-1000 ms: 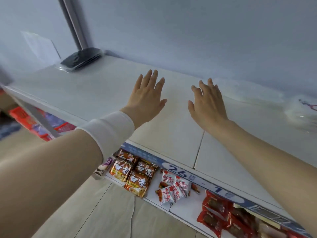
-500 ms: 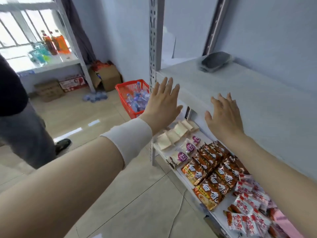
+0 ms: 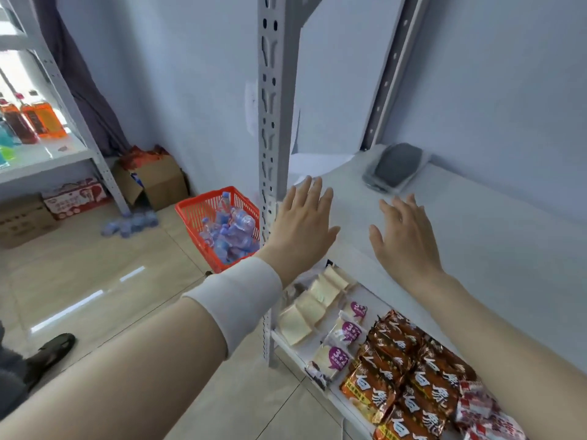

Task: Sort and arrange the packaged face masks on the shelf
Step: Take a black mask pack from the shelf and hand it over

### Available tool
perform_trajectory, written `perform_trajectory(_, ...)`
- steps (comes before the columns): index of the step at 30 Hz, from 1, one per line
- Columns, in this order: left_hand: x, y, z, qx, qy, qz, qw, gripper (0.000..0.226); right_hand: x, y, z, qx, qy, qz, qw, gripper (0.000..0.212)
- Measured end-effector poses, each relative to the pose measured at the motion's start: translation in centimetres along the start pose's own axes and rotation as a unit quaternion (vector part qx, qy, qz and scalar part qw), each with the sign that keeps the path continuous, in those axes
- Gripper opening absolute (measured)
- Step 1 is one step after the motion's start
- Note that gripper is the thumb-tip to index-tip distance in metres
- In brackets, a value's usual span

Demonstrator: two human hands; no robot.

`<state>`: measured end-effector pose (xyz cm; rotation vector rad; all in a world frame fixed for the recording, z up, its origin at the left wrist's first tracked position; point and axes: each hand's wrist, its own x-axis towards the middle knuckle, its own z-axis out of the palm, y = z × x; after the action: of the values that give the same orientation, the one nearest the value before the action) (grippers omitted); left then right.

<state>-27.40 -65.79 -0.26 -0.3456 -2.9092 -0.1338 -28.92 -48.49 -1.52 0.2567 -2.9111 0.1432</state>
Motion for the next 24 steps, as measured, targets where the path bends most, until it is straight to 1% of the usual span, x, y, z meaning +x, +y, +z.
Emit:
perform_trajectory(5, 8.0, 0.0, 0.9, -0.058, -0.034, 0.024, 0.997, 0.064, 5.3, 3.6, 0.1, 0.047, 0.002, 0.099, 0.994, 0.053)
perform_trajectory(7, 10.9, 0.2, 1.4, -0.100, -0.058, 0.015, 0.993, 0.063, 7.3, 4.4, -0.1, 0.085, -0.004, 0.153, 0.985, 0.052)
perform_trajectory(9, 13.8, 0.5, 2.1, -0.154, -0.083, -0.006, 0.985, 0.062, 9.4, 5.0, -0.2, 0.137, -0.007, 0.212, 0.968, 0.052)
perform_trajectory(12, 18.1, 1.0, 3.1, -0.255, -0.135, -0.062, 0.955, 0.055, 12.7, 5.4, 0.4, 0.215, -0.034, 0.293, 0.931, 0.055)
perform_trajectory(15, 22.4, 1.5, 4.4, -0.331, -0.186, -0.116, 0.918, 0.051, 15.5, 5.2, 1.2, 0.245, -0.061, 0.357, 0.900, 0.056)
perform_trajectory(17, 24.6, 1.9, 5.0, -0.381, -0.192, -0.140, 0.894, 0.050, 16.8, 5.1, 1.6, 0.230, -0.064, 0.391, 0.889, 0.051)
perform_trajectory(18, 25.5, 2.2, 5.3, -0.404, -0.192, -0.139, 0.884, 0.050, 17.4, 5.1, 1.7, 0.230, -0.058, 0.407, 0.882, 0.048)
perform_trajectory(20, 26.7, 2.6, 5.7, -0.446, -0.195, -0.133, 0.863, 0.050, 18.3, 5.1, 1.8, 0.268, -0.037, 0.433, 0.860, 0.042)
perform_trajectory(21, 27.2, 2.8, 5.9, -0.457, -0.198, -0.137, 0.856, 0.048, 18.6, 5.2, 1.8, 0.297, -0.024, 0.440, 0.847, 0.041)
perform_trajectory(24, 28.1, 2.9, 6.1, -0.439, -0.227, -0.157, 0.855, 0.039, 19.1, 5.2, 1.4, 0.351, -0.007, 0.454, 0.819, 0.045)
